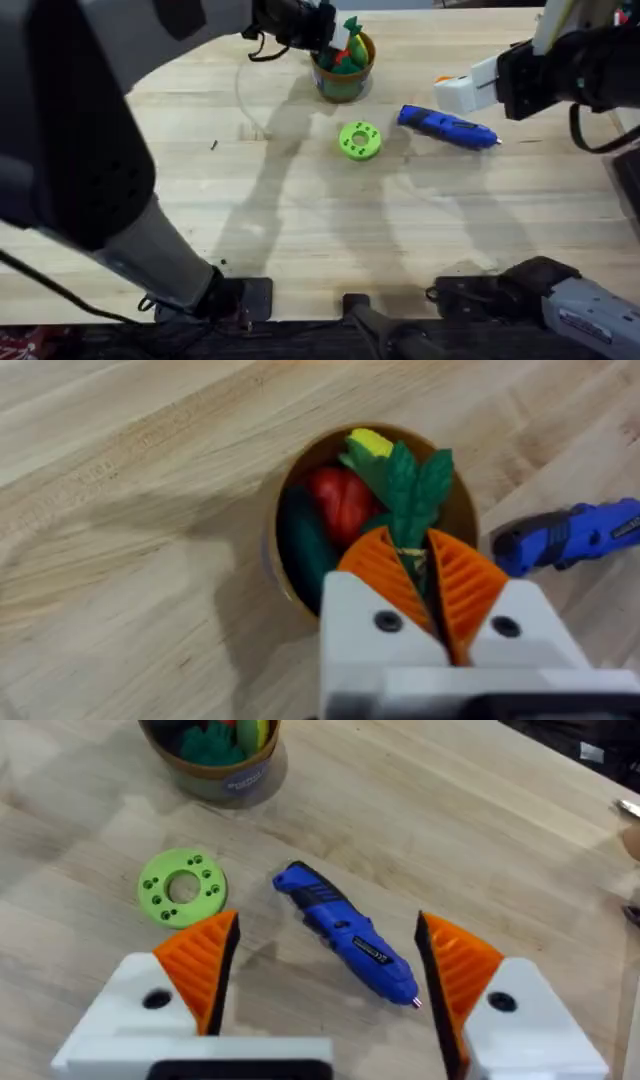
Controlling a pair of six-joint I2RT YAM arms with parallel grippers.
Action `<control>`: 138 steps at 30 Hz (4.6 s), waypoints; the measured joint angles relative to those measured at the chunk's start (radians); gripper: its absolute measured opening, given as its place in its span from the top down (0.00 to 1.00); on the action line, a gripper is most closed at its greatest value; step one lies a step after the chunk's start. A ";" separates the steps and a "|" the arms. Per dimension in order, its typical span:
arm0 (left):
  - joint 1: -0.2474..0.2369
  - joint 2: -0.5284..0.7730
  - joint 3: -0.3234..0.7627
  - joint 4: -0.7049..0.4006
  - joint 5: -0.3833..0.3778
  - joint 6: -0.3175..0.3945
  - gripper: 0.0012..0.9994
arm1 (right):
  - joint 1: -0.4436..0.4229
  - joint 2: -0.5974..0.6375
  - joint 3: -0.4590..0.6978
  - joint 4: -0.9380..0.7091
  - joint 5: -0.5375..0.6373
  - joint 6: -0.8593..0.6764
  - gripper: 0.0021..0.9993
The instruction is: Pick up the gripper from the table and insert it into the empty holder that is missing its gripper. Then pick up a screw, insert it into the mounting hole, and use the screwdriver to tighten it. Finally, clean up the table by picking up the vegetable and placing it into the bucket.
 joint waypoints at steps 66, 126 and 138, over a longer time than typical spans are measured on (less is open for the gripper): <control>0.010 -0.633 0.011 -0.799 -0.159 0.043 0.01 | -0.001 -0.105 0.000 -0.013 0.116 0.000 0.02; 0.010 -0.633 0.011 -0.799 -0.159 0.043 0.01 | -0.001 -0.105 0.000 -0.013 0.116 0.000 0.02; 0.010 -0.633 0.011 -0.799 -0.159 0.043 0.01 | -0.001 -0.105 0.000 -0.013 0.116 0.000 0.02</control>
